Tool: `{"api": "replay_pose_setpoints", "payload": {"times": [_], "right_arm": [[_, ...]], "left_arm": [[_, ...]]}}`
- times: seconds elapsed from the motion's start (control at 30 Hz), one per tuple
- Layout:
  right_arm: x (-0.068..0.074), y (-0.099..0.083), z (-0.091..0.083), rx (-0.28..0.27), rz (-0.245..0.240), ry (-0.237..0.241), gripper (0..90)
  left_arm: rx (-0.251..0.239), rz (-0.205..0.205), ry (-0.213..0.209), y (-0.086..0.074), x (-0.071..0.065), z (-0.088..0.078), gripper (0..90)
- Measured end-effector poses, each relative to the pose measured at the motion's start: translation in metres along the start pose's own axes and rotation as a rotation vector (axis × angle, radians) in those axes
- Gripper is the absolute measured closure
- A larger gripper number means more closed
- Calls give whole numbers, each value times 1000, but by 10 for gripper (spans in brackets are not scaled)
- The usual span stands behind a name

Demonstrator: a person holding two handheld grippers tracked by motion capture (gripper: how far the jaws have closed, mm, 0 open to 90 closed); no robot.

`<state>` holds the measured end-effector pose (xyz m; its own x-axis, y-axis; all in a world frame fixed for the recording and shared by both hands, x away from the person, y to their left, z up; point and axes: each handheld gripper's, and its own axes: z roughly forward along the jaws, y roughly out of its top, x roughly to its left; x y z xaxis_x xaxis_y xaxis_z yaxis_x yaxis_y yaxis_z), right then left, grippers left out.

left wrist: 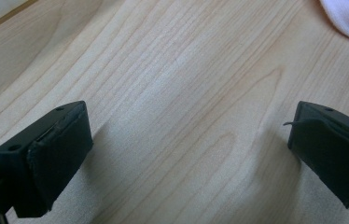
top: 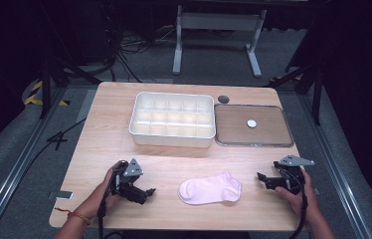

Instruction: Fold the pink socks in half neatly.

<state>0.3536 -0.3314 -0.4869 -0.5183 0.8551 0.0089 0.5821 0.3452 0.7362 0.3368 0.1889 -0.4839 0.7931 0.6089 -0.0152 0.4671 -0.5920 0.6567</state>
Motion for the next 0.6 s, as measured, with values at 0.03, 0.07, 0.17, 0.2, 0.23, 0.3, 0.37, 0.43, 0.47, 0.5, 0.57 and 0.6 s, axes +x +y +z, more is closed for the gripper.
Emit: {"api": "replay_pose_setpoints", "payload": {"times": [0.03, 0.07, 0.17, 0.2, 0.23, 0.3, 0.37, 0.43, 0.47, 0.5, 0.57, 0.6], "right_arm": [[0, 0, 0, 0, 0, 0, 154], [0, 0, 0, 1, 0, 0, 154], [0, 0, 0, 1, -1, 0, 154], [0, 0, 0, 1, 0, 1, 154], [0, 0, 0, 1, -2, 0, 154], [0, 0, 0, 1, -1, 0, 154], [0, 0, 0, 1, -1, 0, 154], [0, 0, 0, 2, -1, 0, 154], [0, 0, 0, 1, 0, 0, 154], [0, 0, 0, 2, -1, 0, 154], [0, 0, 0, 2, 0, -3, 154], [0, -1, -1, 4, -1, -6, 154]], "left_arm": [[-5, 2, -1, 0, 0, 0, 0], [-7, 3, -2, 0, 0, 0, 0], [-3, 3, 0, -1, 0, 0, 1], [-2, 11, -3, -1, 0, -1, 1], [-6, 20, -9, -1, 1, -1, 1], [-9, 27, -18, -2, 2, -1, 1], [-10, 29, -21, -2, 2, -1, 1], [-11, 23, -23, -2, 2, -1, 1], [-10, 26, -25, -2, 2, -1, 1], [-10, 26, -25, -2, 2, -1, 1], [-10, 25, -25, -2, 2, -1, 1], [-11, 26, -21, -2, 2, -1, 1]]}}
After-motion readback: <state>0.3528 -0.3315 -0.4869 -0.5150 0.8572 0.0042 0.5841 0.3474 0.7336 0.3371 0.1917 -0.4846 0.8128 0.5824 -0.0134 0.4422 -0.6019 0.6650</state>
